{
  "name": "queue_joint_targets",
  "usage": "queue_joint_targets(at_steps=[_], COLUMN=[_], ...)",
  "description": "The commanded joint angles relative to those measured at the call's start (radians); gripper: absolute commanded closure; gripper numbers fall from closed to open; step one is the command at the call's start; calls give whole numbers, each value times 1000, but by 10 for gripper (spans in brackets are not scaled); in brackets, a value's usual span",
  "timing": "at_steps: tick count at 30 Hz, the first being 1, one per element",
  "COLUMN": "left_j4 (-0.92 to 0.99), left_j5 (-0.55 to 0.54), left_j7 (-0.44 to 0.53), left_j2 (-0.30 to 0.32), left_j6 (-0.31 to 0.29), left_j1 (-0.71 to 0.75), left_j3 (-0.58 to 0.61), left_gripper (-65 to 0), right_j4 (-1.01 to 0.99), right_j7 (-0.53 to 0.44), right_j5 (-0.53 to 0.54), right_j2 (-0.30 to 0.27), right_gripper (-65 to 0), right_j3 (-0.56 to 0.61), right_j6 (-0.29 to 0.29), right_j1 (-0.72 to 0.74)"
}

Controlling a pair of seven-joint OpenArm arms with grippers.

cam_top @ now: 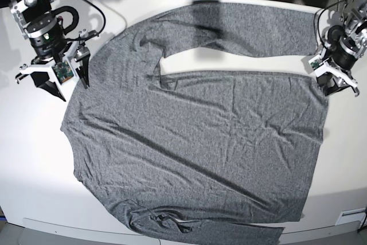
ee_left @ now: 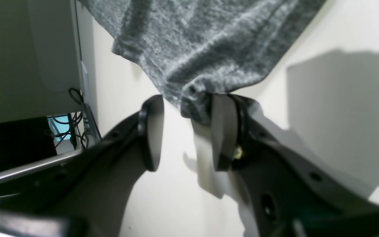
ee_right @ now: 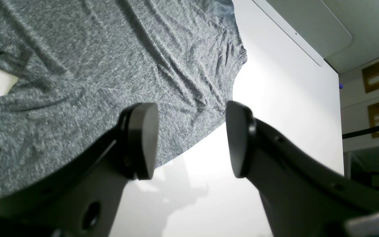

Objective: Fold the T-shirt properly

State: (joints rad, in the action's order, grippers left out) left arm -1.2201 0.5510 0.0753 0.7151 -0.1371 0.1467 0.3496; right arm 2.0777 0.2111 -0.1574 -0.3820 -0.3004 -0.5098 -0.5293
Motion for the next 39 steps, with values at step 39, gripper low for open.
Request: queue_joint_targets(at_steps=[39], left_j4=[4], left_j5=[25], left_j7=[-4], left_j2=[8], left_j6=[-60], left_j1=[-16], left_j3=[5], left_gripper=[0], right_j4=[14], right_j7=[45], right_j5=[111], right_j2=[-11], right_gripper=[-327], right_j3=[43], right_j6=[-124], right_j1=[28])
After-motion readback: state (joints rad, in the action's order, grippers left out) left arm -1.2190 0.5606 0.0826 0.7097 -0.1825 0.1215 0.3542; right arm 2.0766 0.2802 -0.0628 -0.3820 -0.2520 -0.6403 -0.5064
